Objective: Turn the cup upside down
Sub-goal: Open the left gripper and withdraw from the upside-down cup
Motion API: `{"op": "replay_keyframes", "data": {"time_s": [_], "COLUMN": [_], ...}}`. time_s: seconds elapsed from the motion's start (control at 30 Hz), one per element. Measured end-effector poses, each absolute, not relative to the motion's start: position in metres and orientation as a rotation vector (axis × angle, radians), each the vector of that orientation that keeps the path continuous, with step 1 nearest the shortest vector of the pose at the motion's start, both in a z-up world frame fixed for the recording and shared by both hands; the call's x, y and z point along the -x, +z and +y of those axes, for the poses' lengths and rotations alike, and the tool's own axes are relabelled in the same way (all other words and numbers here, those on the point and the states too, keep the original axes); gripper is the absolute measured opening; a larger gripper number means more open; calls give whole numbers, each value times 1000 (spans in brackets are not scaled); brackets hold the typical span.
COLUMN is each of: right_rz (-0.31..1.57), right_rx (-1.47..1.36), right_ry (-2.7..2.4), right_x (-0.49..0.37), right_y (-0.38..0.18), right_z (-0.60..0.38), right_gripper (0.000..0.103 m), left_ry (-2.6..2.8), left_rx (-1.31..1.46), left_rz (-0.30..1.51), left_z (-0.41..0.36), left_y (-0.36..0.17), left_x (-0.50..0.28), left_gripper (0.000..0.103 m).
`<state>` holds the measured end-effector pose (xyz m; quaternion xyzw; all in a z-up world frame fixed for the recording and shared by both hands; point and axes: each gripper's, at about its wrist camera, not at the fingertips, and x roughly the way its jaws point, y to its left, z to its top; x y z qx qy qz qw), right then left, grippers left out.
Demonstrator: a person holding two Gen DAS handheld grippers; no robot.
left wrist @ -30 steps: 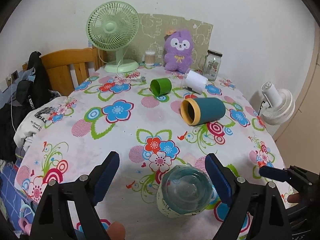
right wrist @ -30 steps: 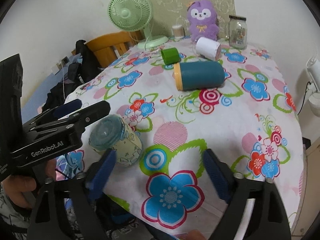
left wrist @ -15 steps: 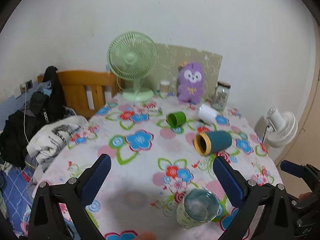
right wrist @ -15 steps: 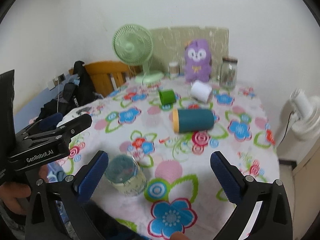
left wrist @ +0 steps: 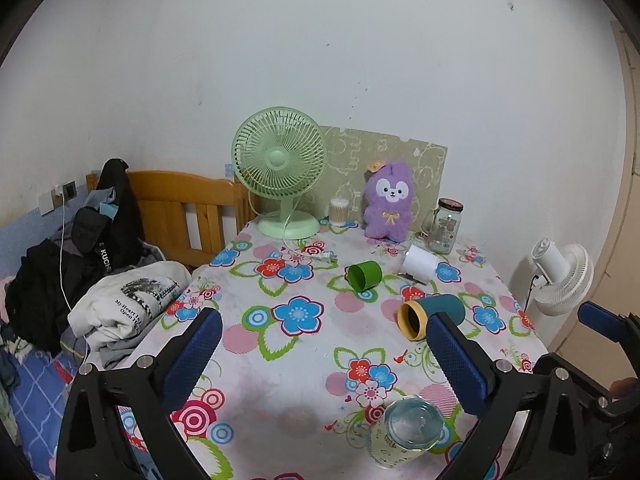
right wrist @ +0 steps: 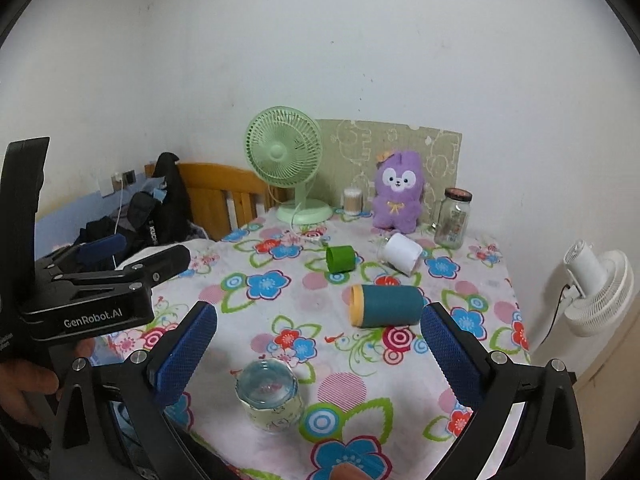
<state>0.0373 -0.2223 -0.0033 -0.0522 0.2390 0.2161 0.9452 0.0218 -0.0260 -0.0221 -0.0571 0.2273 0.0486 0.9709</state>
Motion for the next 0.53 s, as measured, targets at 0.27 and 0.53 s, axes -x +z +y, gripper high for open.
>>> {"op": "replay_keyframes", "data": {"time_s": [0.27,0.53], "right_rz": [488,484], "right_rx": [105,98], "right_ry": [444,438], "right_x": [-35,-34], "right_y": [-2,-3], "right_z": [-220,-222], "right_gripper": [103,103], "left_ry": [75,70], "left_rx": [113,119], "left_rz": [448,448], "left_z": [-29,-29], "left_y": [-18,-18], "left_x": [-17,-16], "left_gripper": [103,103]}}
